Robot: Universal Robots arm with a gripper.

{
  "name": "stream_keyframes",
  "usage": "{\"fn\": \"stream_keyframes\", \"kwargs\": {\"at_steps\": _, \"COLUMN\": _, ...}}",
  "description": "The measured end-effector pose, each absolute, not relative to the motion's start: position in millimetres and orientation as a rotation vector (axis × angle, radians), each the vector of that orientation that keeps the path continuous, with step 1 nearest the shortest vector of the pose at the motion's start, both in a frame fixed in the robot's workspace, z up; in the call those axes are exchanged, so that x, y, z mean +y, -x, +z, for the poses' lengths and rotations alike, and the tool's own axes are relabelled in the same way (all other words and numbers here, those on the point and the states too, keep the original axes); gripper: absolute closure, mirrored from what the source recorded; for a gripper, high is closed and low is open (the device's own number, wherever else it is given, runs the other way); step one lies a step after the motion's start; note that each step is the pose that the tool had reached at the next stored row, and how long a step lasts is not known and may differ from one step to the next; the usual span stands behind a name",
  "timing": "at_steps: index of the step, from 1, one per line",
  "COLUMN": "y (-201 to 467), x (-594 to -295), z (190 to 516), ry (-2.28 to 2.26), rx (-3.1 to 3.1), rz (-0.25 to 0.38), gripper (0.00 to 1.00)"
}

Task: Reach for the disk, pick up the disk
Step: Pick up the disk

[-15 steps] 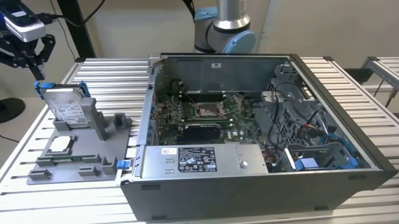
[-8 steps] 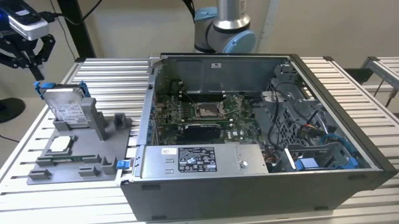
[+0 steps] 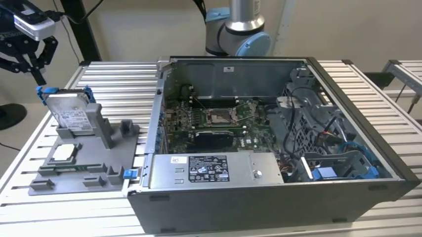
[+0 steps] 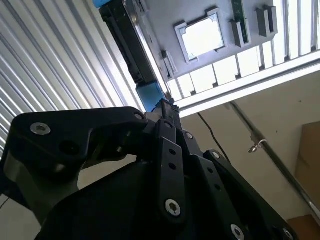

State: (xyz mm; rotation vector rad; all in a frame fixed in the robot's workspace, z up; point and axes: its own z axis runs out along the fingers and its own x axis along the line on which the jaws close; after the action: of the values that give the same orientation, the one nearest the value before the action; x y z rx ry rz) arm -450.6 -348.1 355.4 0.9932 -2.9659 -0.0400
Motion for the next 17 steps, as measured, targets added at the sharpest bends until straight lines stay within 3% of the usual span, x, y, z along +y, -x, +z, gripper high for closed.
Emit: {"fn": "stream_keyframes", "kwargs": {"at_steps": 17, "y": 450.6, "x": -348.1, "z": 355.4, "ry": -1.081, "rx": -2.934, "rz": -0.039, "gripper": 1.00}}
